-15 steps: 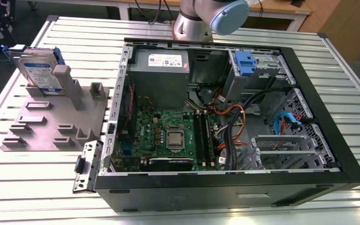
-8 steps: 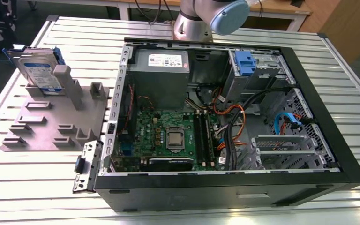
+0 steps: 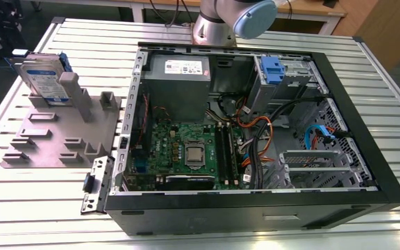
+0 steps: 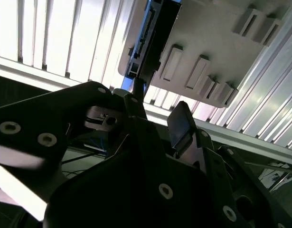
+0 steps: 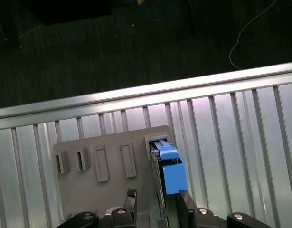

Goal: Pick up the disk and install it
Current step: 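Pick up the disk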

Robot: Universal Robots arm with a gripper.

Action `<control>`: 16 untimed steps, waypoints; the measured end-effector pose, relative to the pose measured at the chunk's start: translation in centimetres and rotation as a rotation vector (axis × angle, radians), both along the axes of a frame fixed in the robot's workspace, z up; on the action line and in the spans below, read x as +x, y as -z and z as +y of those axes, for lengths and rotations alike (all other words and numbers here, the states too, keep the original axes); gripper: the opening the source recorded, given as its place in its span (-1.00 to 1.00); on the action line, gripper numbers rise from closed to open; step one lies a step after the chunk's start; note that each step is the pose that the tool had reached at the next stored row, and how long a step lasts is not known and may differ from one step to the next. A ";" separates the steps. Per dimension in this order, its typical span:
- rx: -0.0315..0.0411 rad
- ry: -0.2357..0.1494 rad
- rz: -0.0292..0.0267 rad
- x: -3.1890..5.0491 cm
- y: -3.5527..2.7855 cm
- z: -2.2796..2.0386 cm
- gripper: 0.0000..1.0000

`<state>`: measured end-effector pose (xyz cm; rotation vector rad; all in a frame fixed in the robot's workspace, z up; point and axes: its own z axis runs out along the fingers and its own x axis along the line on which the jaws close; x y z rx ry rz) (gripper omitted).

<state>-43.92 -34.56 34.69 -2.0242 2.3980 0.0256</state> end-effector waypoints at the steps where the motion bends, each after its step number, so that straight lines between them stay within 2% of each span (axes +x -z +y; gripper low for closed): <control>1: 0.0001 -0.006 -0.0027 0.00 0.02 0.00 -0.06; 2: 0.0001 -0.008 -0.0069 0.00 0.04 -0.01 -0.06; 3: 0.0001 -0.008 -0.0084 0.01 0.04 -0.01 -0.06; 7: 0.0005 -0.010 -0.0090 0.00 0.07 0.02 -0.06; 10: 0.0009 -0.022 -0.0089 0.00 0.19 0.24 -0.06; 12: 0.0012 -0.036 -0.0090 -0.01 0.30 0.31 -0.06; 16: 0.0023 -0.096 -0.0089 -0.01 0.48 0.33 -0.06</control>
